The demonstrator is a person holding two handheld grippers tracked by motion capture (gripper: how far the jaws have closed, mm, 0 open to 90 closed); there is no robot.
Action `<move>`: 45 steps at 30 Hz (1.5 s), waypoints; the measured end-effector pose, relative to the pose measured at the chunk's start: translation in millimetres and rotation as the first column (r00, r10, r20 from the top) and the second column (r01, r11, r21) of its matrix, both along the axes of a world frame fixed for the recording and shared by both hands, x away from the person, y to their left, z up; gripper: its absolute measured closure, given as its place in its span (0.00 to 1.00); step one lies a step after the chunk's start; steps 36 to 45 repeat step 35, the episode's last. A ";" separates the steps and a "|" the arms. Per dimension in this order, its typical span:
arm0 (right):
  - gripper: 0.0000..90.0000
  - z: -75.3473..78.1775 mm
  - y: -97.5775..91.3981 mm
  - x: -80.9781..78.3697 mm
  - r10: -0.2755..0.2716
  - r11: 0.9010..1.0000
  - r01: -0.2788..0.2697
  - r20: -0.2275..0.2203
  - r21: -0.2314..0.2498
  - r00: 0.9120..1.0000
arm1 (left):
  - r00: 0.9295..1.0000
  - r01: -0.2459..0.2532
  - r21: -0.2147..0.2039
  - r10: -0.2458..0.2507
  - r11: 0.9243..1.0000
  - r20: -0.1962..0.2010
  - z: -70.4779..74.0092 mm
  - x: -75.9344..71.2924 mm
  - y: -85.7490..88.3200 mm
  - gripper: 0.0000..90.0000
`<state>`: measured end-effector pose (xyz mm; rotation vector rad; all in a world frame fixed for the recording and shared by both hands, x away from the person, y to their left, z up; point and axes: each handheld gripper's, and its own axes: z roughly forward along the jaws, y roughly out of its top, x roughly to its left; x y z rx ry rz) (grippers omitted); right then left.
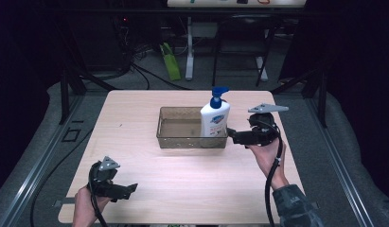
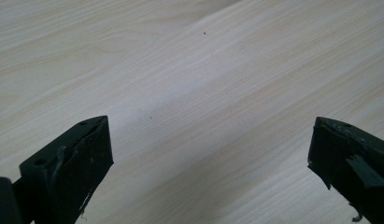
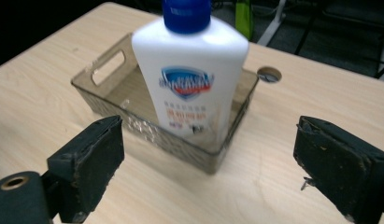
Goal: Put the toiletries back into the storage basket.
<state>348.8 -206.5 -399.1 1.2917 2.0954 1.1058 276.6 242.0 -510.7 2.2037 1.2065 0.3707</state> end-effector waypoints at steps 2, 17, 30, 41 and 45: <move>0.08 -4.3 -5.1 -5.2 0.000 1.000 0.000 -0.015 -0.013 1.000 | 1.000 0.001 0.003 -0.001 1.000 -0.002 -0.2 0.2 -0.2 0.00; 0.07 -56.5 -42.9 -42.5 -0.023 0.998 0.015 -0.149 -0.058 0.989 | 1.000 0.001 0.009 -0.001 1.000 -0.013 -2.8 1.5 -1.0 0.00; 0.07 -113.2 -59.7 -45.4 -0.039 0.997 0.018 -0.281 -0.078 0.959 | 1.000 0.007 0.024 -0.007 1.000 -0.013 -3.1 2.2 -3.2 0.00; 0.06 -114.5 -63.6 -43.8 -0.040 0.997 0.020 -0.288 -0.073 0.957 | 1.000 0.008 0.023 -0.007 1.000 -0.015 -3.2 2.1 -3.5 0.00; 0.06 -114.5 -63.6 -43.8 -0.040 0.997 0.020 -0.288 -0.073 0.957 | 1.000 0.008 0.023 -0.007 1.000 -0.015 -3.2 2.1 -3.5 0.00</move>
